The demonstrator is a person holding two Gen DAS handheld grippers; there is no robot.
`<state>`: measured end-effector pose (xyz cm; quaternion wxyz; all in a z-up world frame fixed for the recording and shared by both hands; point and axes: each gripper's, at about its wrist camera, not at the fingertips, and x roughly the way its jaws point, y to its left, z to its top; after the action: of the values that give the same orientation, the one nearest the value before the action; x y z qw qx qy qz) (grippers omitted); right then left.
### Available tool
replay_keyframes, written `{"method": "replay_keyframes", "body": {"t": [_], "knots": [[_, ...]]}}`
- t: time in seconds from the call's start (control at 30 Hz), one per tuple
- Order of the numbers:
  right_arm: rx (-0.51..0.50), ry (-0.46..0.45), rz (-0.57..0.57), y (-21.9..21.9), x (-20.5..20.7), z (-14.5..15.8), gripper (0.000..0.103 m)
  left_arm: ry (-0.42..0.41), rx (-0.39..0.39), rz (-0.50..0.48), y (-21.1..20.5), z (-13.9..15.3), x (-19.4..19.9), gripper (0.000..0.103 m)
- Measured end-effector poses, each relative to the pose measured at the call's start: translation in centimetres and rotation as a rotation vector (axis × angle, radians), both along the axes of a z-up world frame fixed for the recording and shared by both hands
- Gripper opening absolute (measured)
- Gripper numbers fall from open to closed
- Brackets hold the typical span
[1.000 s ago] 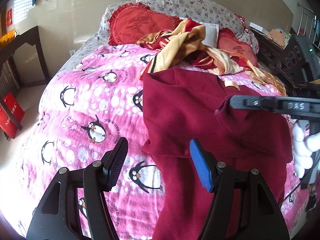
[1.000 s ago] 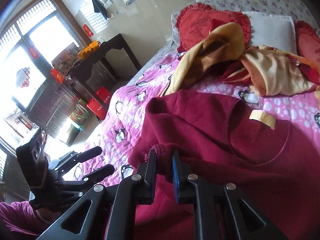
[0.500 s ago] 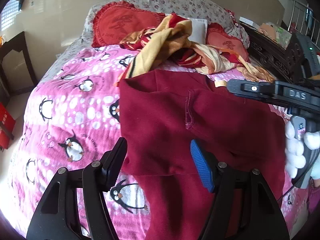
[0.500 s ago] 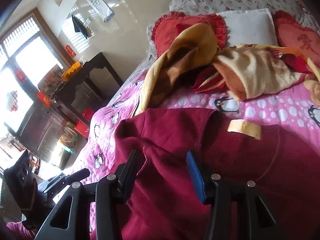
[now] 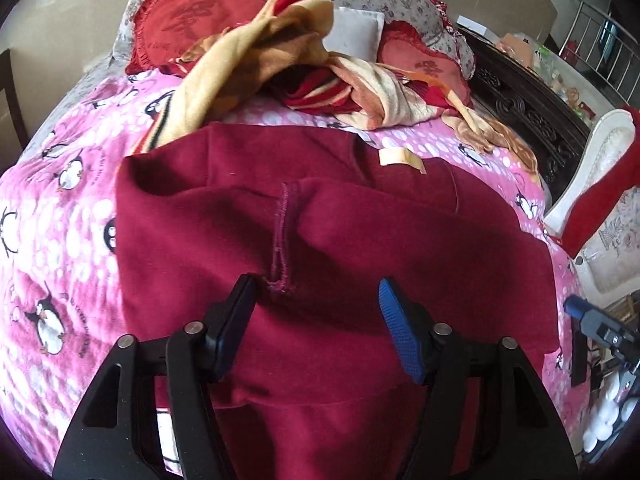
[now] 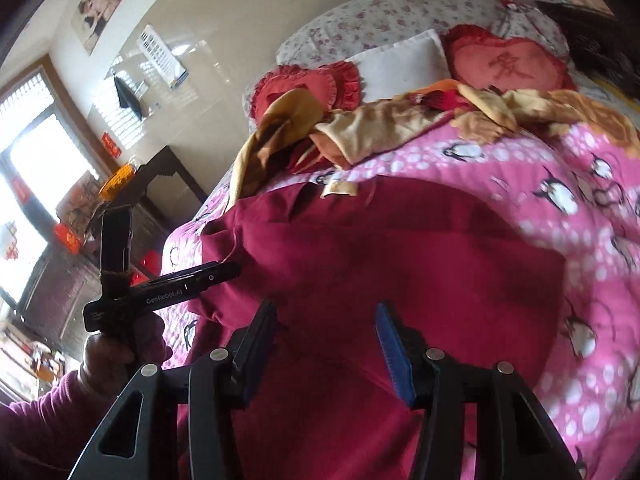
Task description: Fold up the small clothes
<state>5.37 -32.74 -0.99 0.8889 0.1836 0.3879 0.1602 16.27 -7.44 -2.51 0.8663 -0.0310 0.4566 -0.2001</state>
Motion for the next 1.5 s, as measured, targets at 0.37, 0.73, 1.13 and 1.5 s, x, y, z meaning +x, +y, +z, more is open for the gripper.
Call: {"method": "replay_keyframes", "body": {"t": [0.37, 0.73, 1.13, 1.5], "knots": [[0.05, 0.054, -0.152, -4.9, -5.3, -2.0, 0.05, -0.065, -0.08, 0.045, 1.8, 3.5, -0.8, 0.015], [0.02, 0.078, -0.256, -6.9, -2.5, -2.5, 0.062, -0.001, -0.032, 0.162, 7.8, 0.8, -1.7, 0.014], [-0.035, 0.128, -0.172, -6.3, 6.1, -4.5, 0.013, -0.024, 0.012, 0.148, 6.3, 0.5, -2.5, 0.014], [-0.047, 0.115, -0.283, -9.0, 5.5, -5.1, 0.027, 0.034, 0.054, 0.139, 5.2, -1.8, -2.4, 0.017]]}}
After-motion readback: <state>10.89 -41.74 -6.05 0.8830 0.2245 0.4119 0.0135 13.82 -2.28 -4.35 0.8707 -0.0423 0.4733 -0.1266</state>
